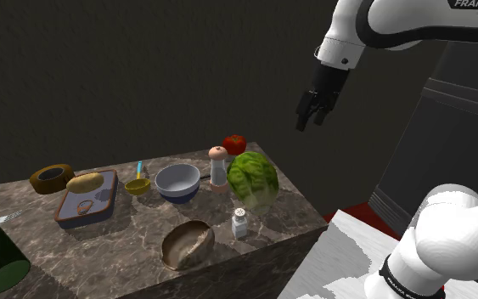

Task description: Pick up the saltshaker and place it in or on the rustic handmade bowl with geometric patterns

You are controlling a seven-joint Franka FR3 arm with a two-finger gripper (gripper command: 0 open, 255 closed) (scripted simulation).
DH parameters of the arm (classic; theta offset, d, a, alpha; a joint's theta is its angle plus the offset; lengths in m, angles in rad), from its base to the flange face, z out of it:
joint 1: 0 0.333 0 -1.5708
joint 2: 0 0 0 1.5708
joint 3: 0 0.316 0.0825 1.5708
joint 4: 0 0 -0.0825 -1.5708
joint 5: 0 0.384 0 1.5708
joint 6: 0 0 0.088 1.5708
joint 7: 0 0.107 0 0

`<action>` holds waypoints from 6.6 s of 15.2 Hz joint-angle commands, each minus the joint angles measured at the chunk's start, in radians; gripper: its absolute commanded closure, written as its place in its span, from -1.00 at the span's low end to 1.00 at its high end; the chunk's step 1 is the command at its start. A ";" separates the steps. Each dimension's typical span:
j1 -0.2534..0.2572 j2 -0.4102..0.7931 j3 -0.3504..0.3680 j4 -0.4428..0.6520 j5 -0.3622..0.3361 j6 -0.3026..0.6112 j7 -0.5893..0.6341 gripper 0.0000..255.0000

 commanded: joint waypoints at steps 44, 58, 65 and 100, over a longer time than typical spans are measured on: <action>0.068 0.496 0.451 -0.254 -0.061 0.762 0.324 1.00; 0.082 0.415 0.425 -0.192 -0.028 0.624 0.290 1.00; 0.087 0.368 0.407 -0.133 -0.017 0.520 0.274 1.00; 0.125 0.756 0.600 0.499 -0.231 0.223 0.608 1.00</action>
